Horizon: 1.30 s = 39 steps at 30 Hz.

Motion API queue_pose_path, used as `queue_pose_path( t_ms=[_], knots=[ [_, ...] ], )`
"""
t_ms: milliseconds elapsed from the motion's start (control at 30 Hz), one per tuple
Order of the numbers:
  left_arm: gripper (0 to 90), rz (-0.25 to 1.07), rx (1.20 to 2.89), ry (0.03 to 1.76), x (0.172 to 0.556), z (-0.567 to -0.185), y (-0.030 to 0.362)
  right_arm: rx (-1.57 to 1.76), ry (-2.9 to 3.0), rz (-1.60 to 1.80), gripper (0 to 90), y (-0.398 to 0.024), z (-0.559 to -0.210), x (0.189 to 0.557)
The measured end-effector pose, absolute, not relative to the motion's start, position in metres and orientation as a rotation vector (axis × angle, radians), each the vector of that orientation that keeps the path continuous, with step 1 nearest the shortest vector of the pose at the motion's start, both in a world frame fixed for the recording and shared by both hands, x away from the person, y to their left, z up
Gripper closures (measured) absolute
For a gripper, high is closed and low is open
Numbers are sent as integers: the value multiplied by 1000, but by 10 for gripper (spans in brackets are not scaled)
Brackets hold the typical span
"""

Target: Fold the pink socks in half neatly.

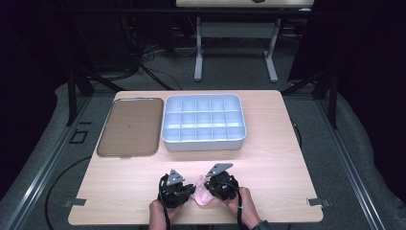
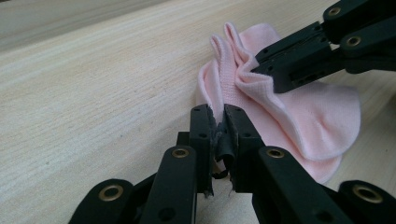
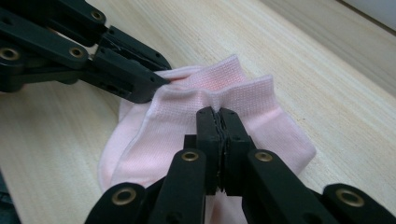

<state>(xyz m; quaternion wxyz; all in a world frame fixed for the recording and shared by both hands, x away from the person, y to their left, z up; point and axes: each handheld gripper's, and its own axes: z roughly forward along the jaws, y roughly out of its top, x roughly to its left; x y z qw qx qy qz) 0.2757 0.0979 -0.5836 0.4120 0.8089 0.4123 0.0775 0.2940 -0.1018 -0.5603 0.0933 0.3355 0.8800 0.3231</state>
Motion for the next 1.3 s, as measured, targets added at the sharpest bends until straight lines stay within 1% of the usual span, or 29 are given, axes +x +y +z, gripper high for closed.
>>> queue_pose_path(
  t_ms=[300, 733, 833, 900, 1000, 1067, 1100, 1300],
  knots=[
    [820, 198, 2035, 1039, 275, -583, 98, 959, 2613, 1058, 887, -104, -547, 288],
    [816, 199, 2028, 1035, 275, -584, 98, 975, 2656, 1059, 875, -99, -564, 295],
    [782, 201, 2018, 1042, 275, -584, 100, 972, 2660, 1068, 864, -100, -564, 295],
    [713, 202, 2007, 1055, 274, -582, 102, 976, 2663, 1066, 848, -101, -565, 296],
    [675, 220, 1976, 1060, 271, -578, 107, 978, 2663, 1073, 780, -103, -565, 295],
    [674, 229, 1956, 1064, 269, -574, 110, 963, 2662, 1088, 615, -104, -564, 295],
    [675, 232, 1954, 1063, 268, -571, 111, 959, 2641, 1112, 588, -104, -562, 293],
    [654, 247, 1961, 1048, 269, -563, 111, 1024, 2523, 1200, 526, -124, -548, 287]
  ],
)
